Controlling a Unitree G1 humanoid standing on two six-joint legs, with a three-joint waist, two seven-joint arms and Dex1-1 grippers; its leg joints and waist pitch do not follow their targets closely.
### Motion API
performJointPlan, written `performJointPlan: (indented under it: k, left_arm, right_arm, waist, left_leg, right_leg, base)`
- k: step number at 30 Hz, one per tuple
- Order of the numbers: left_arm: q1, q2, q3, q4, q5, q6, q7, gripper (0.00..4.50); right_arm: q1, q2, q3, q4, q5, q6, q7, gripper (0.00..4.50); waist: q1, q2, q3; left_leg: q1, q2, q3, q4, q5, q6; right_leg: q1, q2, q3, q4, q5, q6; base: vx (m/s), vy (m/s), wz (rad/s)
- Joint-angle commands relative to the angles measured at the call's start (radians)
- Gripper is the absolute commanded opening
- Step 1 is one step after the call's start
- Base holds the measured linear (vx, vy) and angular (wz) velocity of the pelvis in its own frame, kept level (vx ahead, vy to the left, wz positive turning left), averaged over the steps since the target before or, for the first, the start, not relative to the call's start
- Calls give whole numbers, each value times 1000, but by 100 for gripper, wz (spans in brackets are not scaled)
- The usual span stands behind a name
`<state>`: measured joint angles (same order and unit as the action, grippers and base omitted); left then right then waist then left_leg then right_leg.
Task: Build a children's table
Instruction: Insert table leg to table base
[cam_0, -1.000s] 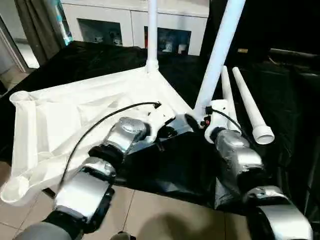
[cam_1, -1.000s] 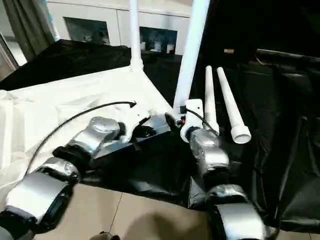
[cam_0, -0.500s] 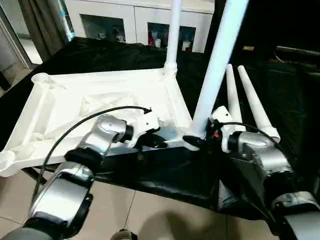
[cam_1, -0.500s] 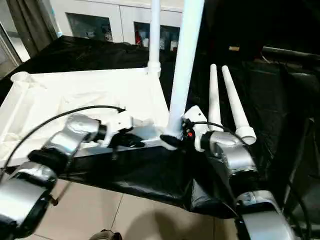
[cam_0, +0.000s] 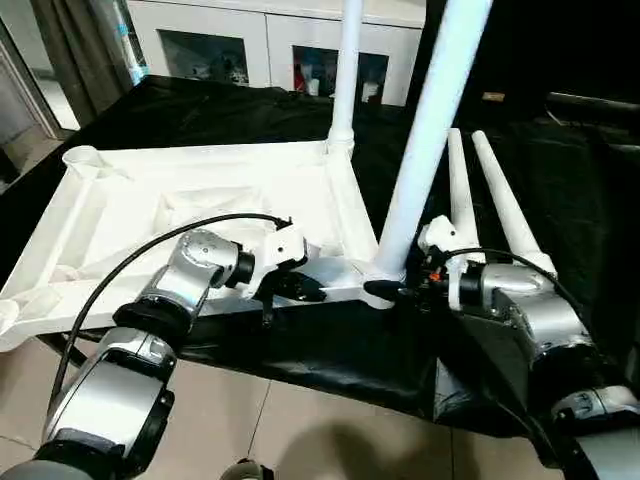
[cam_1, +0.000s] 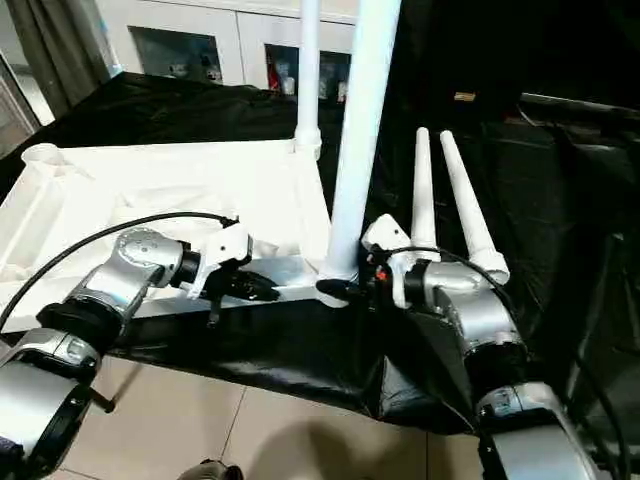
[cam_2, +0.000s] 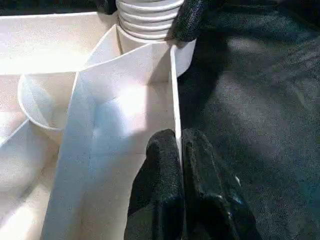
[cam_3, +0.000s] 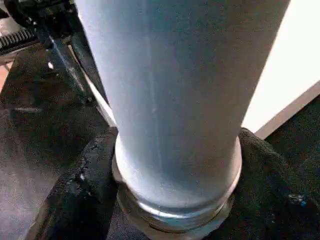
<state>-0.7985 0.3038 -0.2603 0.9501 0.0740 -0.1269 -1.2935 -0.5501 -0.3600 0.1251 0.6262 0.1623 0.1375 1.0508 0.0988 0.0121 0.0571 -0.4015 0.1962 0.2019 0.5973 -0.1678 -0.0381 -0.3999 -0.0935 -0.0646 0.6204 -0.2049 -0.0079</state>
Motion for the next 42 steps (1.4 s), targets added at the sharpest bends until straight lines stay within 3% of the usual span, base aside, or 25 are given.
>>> performJointPlan:
  k: [1, 3, 5, 6, 9, 12, 15, 16, 19, 21, 28, 30, 33, 38, 42]
  left_arm:
    - [-15, -25, 9, -15, -22, -3, -14, 0]
    - [-21, -31, 14, -3, -14, 1, 24, 0]
    - [-47, -70, 40, 45, 0, 34, 184, 0]
    - [-54, -83, 48, 56, -1, 44, 221, 0]
    - [-90, -148, 62, 98, 13, 80, 392, 0]
    - [-112, -200, 75, 114, 5, 102, 469, 0]
    - [-124, -235, 71, 122, 8, 98, 496, 0]
    - [-126, -240, 64, 124, 14, 87, 489, 0]
    - [-123, -236, 55, 122, 23, 72, 461, 0]
    - [-121, -230, 51, 125, 27, 69, 458, 0]
    - [-94, -176, 26, 119, 27, 25, 348, 0]
    - [-71, -129, 11, 98, 22, 7, 212, 0]
    - [-63, -108, 1, 87, 19, -2, 145, 0]
    - [-37, -63, -3, 45, -24, 2, -49, 0]
    - [-38, -47, 2, 46, -19, -8, -62, 0]
  right_arm:
    - [9, 11, -18, 4, 7, 20, -52, 278]
    - [13, 26, -27, 16, -1, 18, -101, 277]
    - [1, 101, -96, 104, -17, 24, -362, 276]
    - [-3, 121, -117, 123, -15, 30, -426, 275]
    - [-42, 211, -203, 222, 16, 54, -683, 275]
    - [-63, 266, -207, 251, 22, 55, -755, 275]
    - [-75, 299, -184, 260, 5, 15, -749, 275]
    - [-80, 306, -181, 258, 0, -5, -732, 344]
    - [-82, 305, -179, 246, -4, -20, -702, 347]
    - [-89, 295, -170, 250, -21, -35, -708, 376]
    - [-62, 189, -105, 171, -43, -44, -529, 376]
    - [-35, 99, -63, 117, -69, -57, -366, 376]
    - [-22, 68, -53, 80, -54, -52, -287, 376]
    - [-4, -11, -30, -2, -5, -10, -116, 376]
    - [3, -35, -14, -23, -10, -5, -57, 376]
  waist:
    - [2, 3, -80]
    - [0, 5, -79]
    - [-7, 7, -75]
    - [-16, 5, -75]
    - [-19, 7, -70]
    - [-17, 12, -69]
    - [-19, 11, -69]
    - [-18, 10, -70]
    - [-17, 9, -72]
    - [-17, 10, -73]
    - [-10, 6, -73]
    - [-6, 7, -75]
    - [1, 8, -76]
    - [4, 12, -80]
    - [8, 12, -77]
  left_leg:
    - [32, 42, -18, -62, -143, 69]
    - [33, 43, -18, -63, -157, 60]
    - [34, 43, -18, -67, -186, 41]
    - [36, 40, -23, -72, -224, -2]
    - [43, 38, -21, -74, -266, -21]
    - [43, 36, -24, -77, -275, -29]
    - [41, 35, -24, -79, -286, -25]
    - [41, 35, -24, -78, -284, -24]
    - [37, 35, -24, -78, -263, -6]
    - [37, 36, -24, -77, -243, 2]
    - [32, 34, -21, -71, -201, 39]
    - [31, 35, -20, -68, -181, 49]
    - [30, 39, -19, -66, -168, 74]
    - [30, 42, -19, -63, -149, 91]
    - [31, 42, -18, -63, -164, 85]
  right_leg:
    - [51, -58, 36, -51, 54, -302]
    - [49, -58, 37, -52, 42, -302]
    - [44, -59, 39, -57, 1, -298]
    - [46, -64, 39, -62, -75, -285]
    - [39, -63, 43, -75, -148, -267]
    - [40, -62, 43, -82, -171, -237]
    - [42, -61, 43, -84, -171, -224]
    - [43, -61, 43, -84, -166, -224]
    - [47, -61, 43, -79, -119, -230]
    - [47, -60, 42, -76, -91, -238]
    - [55, -59, 40, -74, -41, -248]
    - [56, -58, 37, -70, -29, -257]
    - [55, -59, 37, -65, 8, -269]
    - [54, -58, 35, -54, 73, -301]
    - [52, -60, 36, -59, 36, -300]
  base:
    - [0, 0, 0]
    - [0, 0, 0]
    - [0, 0, 0]
    - [0, 0, 0]
    - [0, 0, 0]
    - [0, 0, 0]
    - [0, 0, 0]
    - [0, 0, 0]
    - [0, 0, 0]
    - [0, 0, 0]
    - [0, 0, 0]
    - [0, 0, 0]
    - [0, 0, 0]
    - [0, 0, 0]
    - [0, 0, 0]
